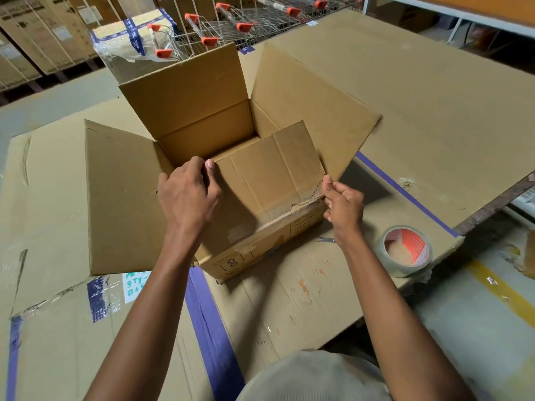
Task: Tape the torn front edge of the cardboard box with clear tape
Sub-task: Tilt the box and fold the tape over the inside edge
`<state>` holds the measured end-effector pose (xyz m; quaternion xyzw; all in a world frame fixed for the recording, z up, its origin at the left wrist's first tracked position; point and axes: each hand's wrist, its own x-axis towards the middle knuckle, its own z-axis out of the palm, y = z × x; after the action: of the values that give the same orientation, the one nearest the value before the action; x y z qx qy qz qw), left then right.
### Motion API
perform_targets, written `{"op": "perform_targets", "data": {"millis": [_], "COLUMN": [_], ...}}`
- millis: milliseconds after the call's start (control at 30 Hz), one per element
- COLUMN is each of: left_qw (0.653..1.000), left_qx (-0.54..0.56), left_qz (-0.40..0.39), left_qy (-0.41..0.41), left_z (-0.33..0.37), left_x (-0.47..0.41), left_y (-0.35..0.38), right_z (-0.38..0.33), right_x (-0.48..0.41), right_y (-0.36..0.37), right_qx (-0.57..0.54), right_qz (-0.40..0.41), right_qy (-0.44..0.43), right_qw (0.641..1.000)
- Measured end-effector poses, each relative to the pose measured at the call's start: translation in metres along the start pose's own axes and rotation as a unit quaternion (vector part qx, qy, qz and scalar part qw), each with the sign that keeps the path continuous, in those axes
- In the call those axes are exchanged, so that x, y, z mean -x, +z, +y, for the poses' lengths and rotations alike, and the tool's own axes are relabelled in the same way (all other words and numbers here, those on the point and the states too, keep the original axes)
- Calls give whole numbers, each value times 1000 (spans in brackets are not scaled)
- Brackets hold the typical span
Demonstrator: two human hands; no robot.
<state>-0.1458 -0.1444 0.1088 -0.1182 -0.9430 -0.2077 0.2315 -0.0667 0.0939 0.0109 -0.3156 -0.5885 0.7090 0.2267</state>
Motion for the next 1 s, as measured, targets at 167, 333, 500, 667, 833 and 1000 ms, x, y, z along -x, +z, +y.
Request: {"op": "perform_targets", "data": {"millis": [167, 333, 500, 667, 833, 1000], "left_qw": [1000, 1000, 1000, 1000, 1000, 1000], "left_qx": [-4, -5, 0, 2, -1, -1], "left_qz": [10, 2, 1, -11, -18, -21], "left_qy": [-7, 2, -10, -14, -12, -19], "left_z": [-2, -3, -4, -8, -7, -6], "left_x": [0, 2, -1, -2, -3, -4], "left_y": [-1, 0, 1, 2, 3, 2], "right_z": [-7, -9, 4, 28, 20, 28], "right_x": [-1, -4, 3, 8, 0, 2], "right_y": [-2, 8, -4, -10, -24, -24], "right_qx": [69, -12, -145, -15, -13, 7], "right_qz": [-25, 37, 63, -21, 8, -26], "right_qy": [-58, 16, -31, -31, -71, -86], "right_qw": [996, 999, 987, 999, 997, 996]}}
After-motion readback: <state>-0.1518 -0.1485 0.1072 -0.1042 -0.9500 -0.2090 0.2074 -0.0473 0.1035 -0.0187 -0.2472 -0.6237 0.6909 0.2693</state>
